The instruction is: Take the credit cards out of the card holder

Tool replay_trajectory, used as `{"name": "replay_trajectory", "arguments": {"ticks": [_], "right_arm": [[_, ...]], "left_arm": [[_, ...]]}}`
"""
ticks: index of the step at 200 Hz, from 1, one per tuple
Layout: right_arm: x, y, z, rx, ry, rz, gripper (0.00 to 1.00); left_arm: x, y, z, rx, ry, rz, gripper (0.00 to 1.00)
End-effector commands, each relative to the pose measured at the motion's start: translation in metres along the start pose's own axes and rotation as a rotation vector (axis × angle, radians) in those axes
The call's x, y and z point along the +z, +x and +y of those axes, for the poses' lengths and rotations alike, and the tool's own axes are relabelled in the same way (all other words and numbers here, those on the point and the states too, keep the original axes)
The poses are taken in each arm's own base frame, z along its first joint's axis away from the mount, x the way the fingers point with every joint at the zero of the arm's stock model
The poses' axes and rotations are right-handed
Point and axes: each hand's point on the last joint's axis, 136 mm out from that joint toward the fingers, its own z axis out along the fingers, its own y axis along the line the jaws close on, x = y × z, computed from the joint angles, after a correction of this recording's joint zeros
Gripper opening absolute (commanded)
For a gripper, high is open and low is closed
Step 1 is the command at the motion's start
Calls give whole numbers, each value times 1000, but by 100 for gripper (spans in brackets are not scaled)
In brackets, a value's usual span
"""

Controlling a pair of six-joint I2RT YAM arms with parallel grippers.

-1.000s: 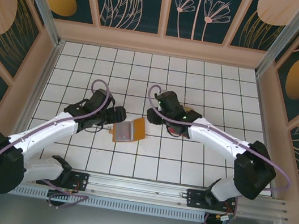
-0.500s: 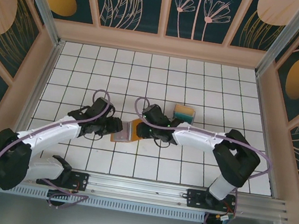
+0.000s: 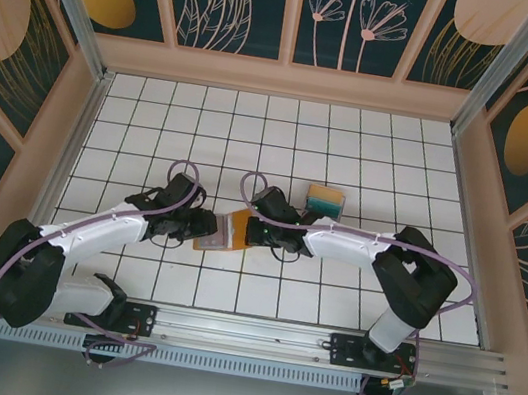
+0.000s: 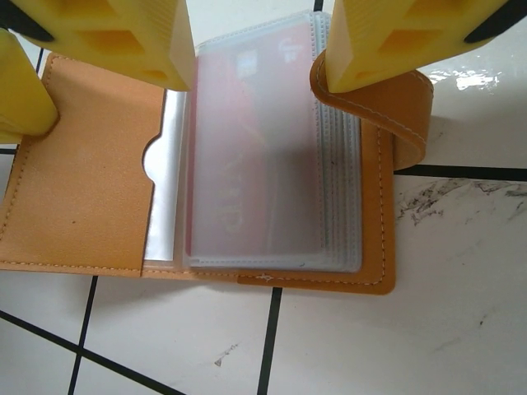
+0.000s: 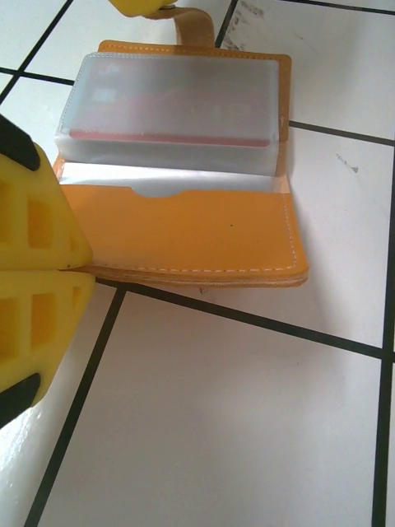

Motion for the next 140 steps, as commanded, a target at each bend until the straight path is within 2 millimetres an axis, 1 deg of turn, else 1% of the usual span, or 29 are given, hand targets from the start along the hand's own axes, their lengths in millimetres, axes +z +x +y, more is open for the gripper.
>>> {"name": "replay_trajectory", "arguments": {"ticks": [1, 14, 28, 54, 68, 81, 95, 140], "right_arm": [[7, 9, -3, 19, 5, 22, 0], [8, 10, -4, 25, 5, 24, 0], [9, 10, -4, 27, 6, 24, 0], [12, 12, -3, 25, 4, 30, 0], [12, 11, -3, 25, 6, 29, 0], [12, 10, -2, 25, 4, 25, 0], [12, 10, -2, 25, 4, 26, 0], [13, 9, -1, 21, 7, 29, 0]], "left_arm": [[-12, -11, -20, 55, 22, -33, 47], [-20, -18, -32, 78, 49, -64, 48], [-19, -19, -33, 94, 58, -68, 48], [-3, -6, -24, 91, 45, -2, 48], [4, -2, -15, 83, 3, 15, 47], [7, -2, -3, 73, -55, 13, 46], [8, -1, 6, 62, -93, 9, 47], [14, 5, 18, 46, -138, 28, 49]]}}
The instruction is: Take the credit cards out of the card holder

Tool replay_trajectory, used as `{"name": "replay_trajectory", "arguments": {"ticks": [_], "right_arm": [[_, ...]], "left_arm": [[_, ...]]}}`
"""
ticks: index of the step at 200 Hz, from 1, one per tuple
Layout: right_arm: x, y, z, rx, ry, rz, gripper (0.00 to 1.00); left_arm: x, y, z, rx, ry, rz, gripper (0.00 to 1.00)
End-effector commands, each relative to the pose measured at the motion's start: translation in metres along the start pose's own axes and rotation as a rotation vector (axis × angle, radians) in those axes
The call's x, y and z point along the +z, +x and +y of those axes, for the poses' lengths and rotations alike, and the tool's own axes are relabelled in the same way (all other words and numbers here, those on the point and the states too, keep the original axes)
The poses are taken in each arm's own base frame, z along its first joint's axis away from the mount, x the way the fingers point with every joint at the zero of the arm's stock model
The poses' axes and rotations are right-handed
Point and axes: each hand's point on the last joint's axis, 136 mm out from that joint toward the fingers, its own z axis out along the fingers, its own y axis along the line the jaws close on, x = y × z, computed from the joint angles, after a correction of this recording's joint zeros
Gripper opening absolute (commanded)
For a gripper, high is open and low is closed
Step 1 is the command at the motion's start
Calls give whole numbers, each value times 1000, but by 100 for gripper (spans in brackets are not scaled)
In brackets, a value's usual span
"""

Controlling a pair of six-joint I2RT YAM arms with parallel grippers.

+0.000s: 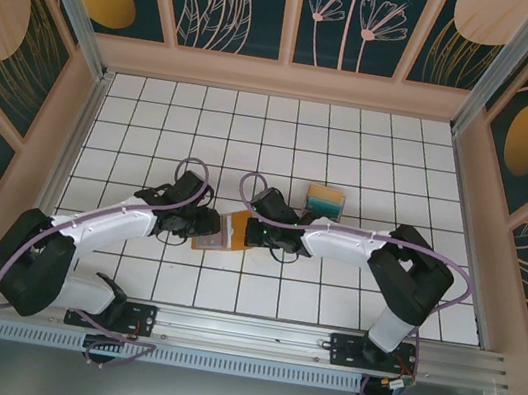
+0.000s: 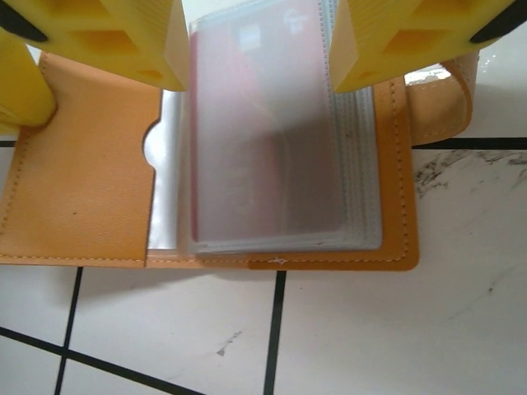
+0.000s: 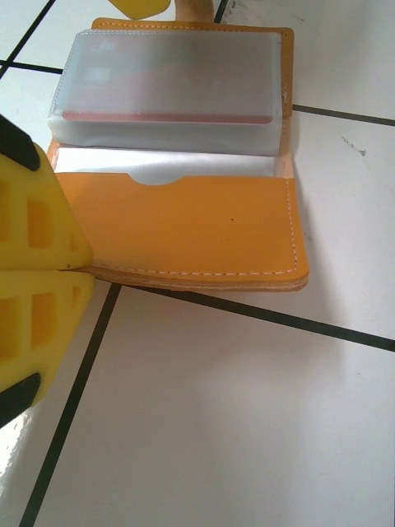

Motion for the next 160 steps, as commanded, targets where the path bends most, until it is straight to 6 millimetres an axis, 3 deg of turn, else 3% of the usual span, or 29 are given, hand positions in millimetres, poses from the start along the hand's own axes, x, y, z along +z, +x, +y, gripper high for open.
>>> {"name": "replay_trajectory", "arguments": {"ticks": [1, 72, 160], "right_arm": [[7, 6, 1, 1, 2, 22, 0], [8, 9, 0, 9, 0, 25, 0], [11, 10, 1, 6, 0, 36, 0]], "left_arm": [[7, 9, 17, -9, -70, 29, 49], [14, 14, 12, -4, -41, 58, 49], [11, 14, -7, 2, 69, 59, 47]]}}
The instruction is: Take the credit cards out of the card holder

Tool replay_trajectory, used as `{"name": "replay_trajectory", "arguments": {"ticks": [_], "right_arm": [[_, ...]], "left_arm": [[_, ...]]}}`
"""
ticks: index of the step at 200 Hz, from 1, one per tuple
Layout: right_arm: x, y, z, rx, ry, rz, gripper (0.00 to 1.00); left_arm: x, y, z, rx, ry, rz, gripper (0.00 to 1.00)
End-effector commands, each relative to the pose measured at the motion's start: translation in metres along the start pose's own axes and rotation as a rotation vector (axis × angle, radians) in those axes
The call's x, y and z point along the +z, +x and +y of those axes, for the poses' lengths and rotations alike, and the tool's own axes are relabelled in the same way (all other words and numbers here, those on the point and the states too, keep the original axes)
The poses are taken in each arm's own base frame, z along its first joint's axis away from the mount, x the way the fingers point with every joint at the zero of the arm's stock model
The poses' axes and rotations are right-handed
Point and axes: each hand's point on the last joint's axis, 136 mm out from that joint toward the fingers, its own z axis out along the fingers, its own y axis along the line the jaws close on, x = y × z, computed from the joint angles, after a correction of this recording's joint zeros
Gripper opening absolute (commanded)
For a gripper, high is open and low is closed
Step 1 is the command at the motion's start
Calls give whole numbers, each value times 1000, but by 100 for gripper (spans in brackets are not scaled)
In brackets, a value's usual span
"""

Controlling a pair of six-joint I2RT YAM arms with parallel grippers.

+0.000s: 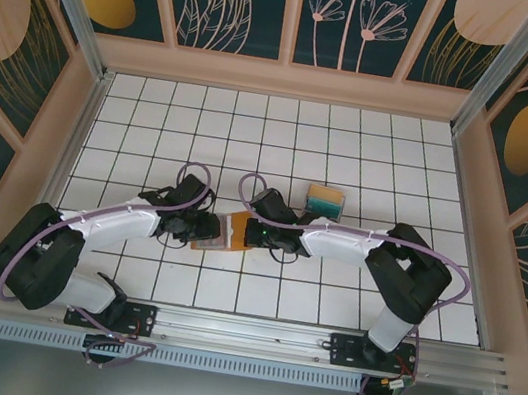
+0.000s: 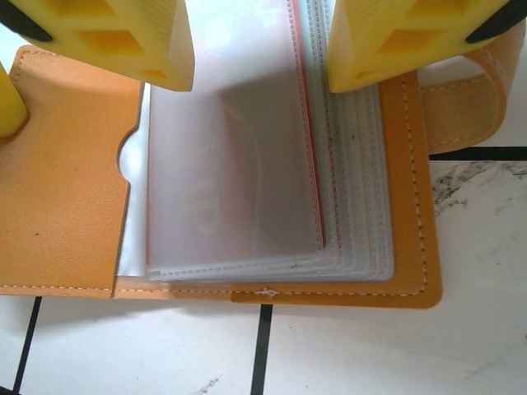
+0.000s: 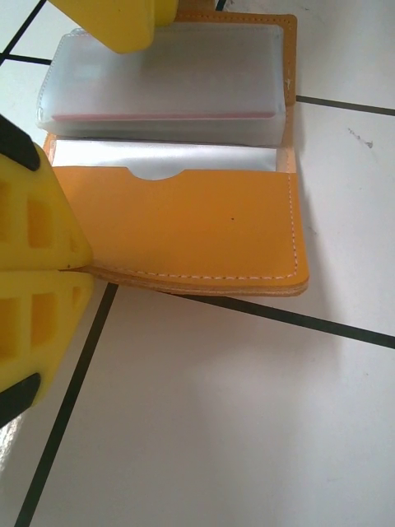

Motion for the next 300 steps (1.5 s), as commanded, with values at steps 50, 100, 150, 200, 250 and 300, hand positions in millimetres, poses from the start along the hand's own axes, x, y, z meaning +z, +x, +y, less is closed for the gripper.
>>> {"name": "replay_trajectory", "arguments": {"ticks": [50, 100, 150, 200, 250, 300], "right_arm": [[7, 9, 3, 5, -3, 29, 0], [8, 9, 3, 6, -2, 33, 0], [7, 10, 1, 9, 6, 32, 0], [7, 9, 2, 10, 2, 32, 1], [6, 9, 1, 11, 9, 29, 2], [-8, -6, -2, 17, 39, -22, 22]], "left_arm": [[-5, 2, -19, 16, 110, 3, 51], [-8, 3, -28, 27, 163, 5, 88], [-14, 3, -36, 35, 210, 0, 99], [-20, 4, -52, 46, 298, 11, 95], [-14, 5, -37, 28, 219, 12, 97], [-29, -11, -12, 39, 47, -76, 97]]}}
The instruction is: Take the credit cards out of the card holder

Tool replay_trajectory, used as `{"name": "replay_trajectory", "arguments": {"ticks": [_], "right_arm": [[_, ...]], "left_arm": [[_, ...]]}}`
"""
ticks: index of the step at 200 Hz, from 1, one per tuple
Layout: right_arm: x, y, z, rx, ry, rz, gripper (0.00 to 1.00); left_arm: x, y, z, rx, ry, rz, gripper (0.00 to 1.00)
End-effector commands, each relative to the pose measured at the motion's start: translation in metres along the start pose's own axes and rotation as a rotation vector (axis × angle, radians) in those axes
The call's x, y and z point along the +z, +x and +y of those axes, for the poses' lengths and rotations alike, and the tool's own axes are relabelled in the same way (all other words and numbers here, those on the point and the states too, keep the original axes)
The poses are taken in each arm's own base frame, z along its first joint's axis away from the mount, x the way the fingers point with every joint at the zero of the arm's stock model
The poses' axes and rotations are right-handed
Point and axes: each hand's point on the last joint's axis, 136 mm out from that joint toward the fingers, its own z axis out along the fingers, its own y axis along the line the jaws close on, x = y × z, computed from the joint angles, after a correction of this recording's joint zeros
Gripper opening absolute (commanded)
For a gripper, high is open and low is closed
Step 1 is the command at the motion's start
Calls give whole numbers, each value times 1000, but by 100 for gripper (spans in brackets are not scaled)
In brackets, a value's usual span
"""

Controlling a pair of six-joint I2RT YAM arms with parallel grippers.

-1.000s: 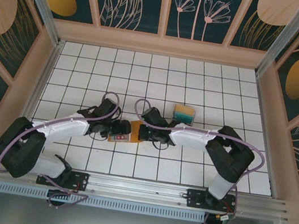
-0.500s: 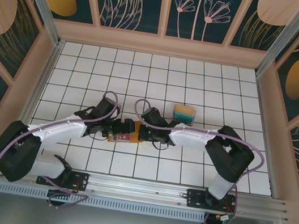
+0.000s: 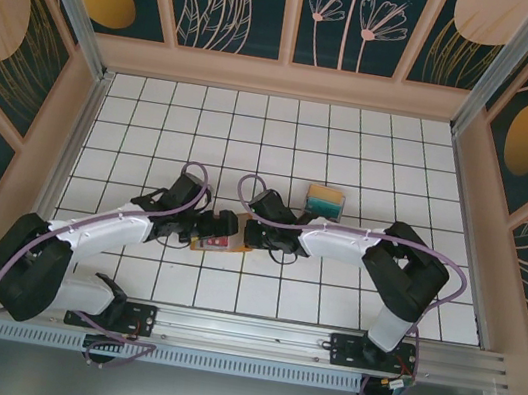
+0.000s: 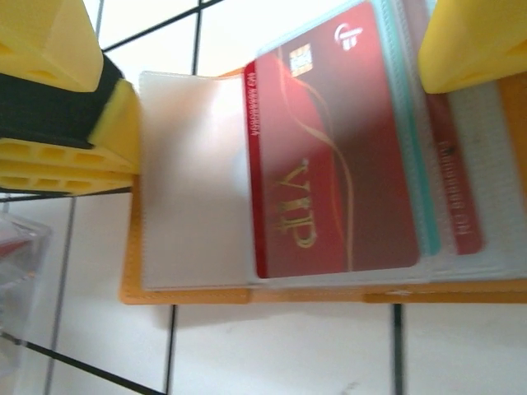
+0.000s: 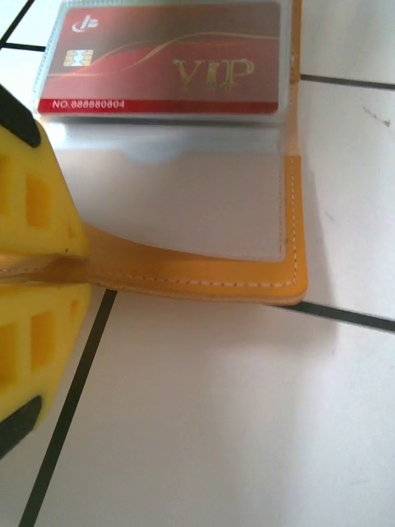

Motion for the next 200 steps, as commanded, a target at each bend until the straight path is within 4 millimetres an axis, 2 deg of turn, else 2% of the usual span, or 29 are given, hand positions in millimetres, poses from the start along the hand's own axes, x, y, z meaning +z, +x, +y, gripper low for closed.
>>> {"name": "replay_trajectory", "arguments": {"ticks": [1, 28, 38, 52, 74, 109, 170, 185, 200], "right_arm": [[-13, -11, 3, -3, 20, -42, 22], [-25, -24, 11, -7, 5, -68, 28], [-31, -30, 16, -5, -11, -86, 29], [-36, -37, 23, -1, -28, -105, 29], [-41, -45, 37, -1, -72, -117, 28], [-42, -51, 61, -14, -167, -103, 24], [-24, -46, 87, -20, -295, -23, 22], [-17, -41, 87, -7, -312, 7, 16], [-12, -38, 84, 13, -330, 34, 16]], "left_arm": [[-16, -13, 12, 21, -115, -64, 97], [-29, -22, 31, 40, -240, -107, 88], [-31, -23, 38, 44, -271, -112, 81], [-32, -24, 42, 46, -290, -119, 69], [-31, -23, 52, 34, -328, -125, 45], [-19, -14, 65, 25, -356, -88, 16], [-4, -5, 60, 12, -293, -48, 10], [-2, -4, 60, 10, -284, -40, 10], [0, -1, 61, 8, -282, -33, 9]]}}
